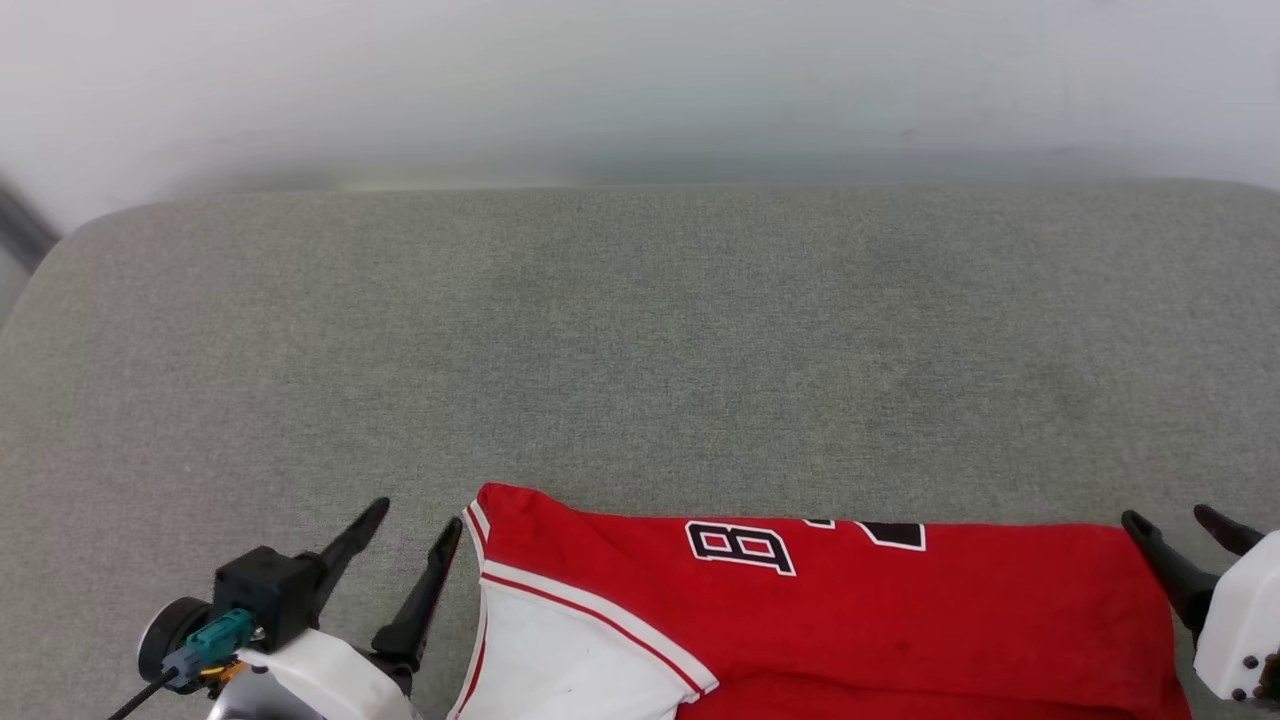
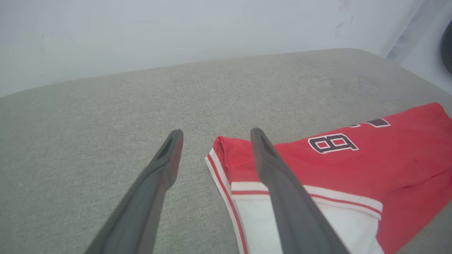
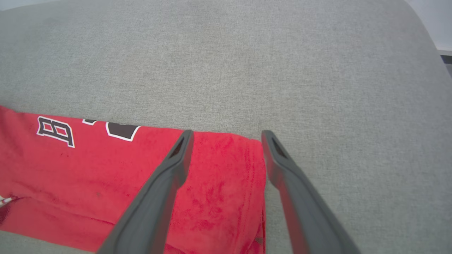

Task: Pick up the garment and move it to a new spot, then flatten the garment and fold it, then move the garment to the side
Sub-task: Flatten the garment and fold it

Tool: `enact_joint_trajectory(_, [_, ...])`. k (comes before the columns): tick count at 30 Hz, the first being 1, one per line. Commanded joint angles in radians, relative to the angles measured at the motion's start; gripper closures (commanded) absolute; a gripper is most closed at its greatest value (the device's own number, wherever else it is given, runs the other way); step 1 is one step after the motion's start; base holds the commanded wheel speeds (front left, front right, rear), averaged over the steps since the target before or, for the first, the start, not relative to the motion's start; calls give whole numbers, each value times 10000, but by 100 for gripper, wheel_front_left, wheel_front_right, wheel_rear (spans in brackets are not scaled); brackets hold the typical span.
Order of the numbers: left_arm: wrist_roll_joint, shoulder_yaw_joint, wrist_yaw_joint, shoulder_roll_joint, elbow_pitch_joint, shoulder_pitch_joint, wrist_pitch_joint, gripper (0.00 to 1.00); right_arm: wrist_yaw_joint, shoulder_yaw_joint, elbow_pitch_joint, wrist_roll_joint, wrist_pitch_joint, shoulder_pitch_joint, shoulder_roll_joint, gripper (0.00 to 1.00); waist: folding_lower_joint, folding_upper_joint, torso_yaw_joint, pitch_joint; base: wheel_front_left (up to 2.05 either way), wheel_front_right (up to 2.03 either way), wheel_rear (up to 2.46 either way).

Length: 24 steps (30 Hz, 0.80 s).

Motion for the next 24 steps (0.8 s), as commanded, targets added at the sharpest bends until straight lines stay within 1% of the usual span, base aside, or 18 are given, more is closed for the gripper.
enact_joint_trajectory(1, [74,252,148,-125,-62,147,-114,0,-8,-227,-129,-140,63,139,175,0,0,0,0,-65,0,0,0])
enact_joint_trajectory(3, [301,819,354,-312,-224,375,-209,0,-6,-639,-341,-332,213,297,517,0,0,0,9,-135,0,0,0])
enact_joint_trajectory(6, [995,2292,586,-1062,-753,914,-229,0,-6,-1287,-532,-600,451,475,1147,0,0,0,41,-205,0,0,0])
enact_joint_trajectory(8, [1592,3335,502,-1674,-1132,1400,-232,0,-6,-1625,-556,-777,626,630,1545,0,0,0,68,-218,0,0,0])
enact_joint_trajectory(10, [2183,4329,264,-2323,-1415,1856,-234,0,-6,-1979,-500,-1035,722,745,1903,0,0,0,104,-215,0,0,0])
enact_joint_trajectory(13, [2745,5803,-323,-3443,-1762,2589,-225,0,-6,-2461,-291,-1299,836,891,2413,0,0,0,160,-184,0,0,0])
enact_joint_trajectory(16, [3138,7059,-1119,-4312,-1824,3125,-217,0,-5,-2851,6,-1482,828,941,2770,0,0,0,236,-106,0,0,0])
enact_joint_trajectory(17, [3280,7330,-1423,-4559,-1804,3266,-217,0,-6,-2948,136,-1527,786,933,2877,0,0,0,264,-77,0,0,0])
enact_joint_trajectory(19, [3759,7720,-2033,-4830,-1666,3479,-218,0,-6,-3194,409,-1577,720,873,3047,0,0,0,335,10,0,0,0])
enact_joint_trajectory(21, [4197,7905,-2525,-5063,-1446,3571,-218,0,-6,-3323,691,-1648,644,807,3166,0,0,0,399,83,0,0,0])
enact_joint_trajectory(22, [4546,7850,-2732,-5031,-1311,3621,-218,0,-6,-3373,851,-1678,598,779,3201,0,0,0,431,116,0,0,0])
enact_joint_trajectory(23, [4844,7813,-2849,-5035,-1220,3573,-218,0,-6,-3405,1003,-1738,580,779,3223,0,0,0,476,156,0,0,0])
enact_joint_trajectory(24, [4979,7823,-2932,-5177,-1142,3502,-219,0,-6,-3398,1156,-1763,549,777,3236,0,0,0,516,193,0,0,0])
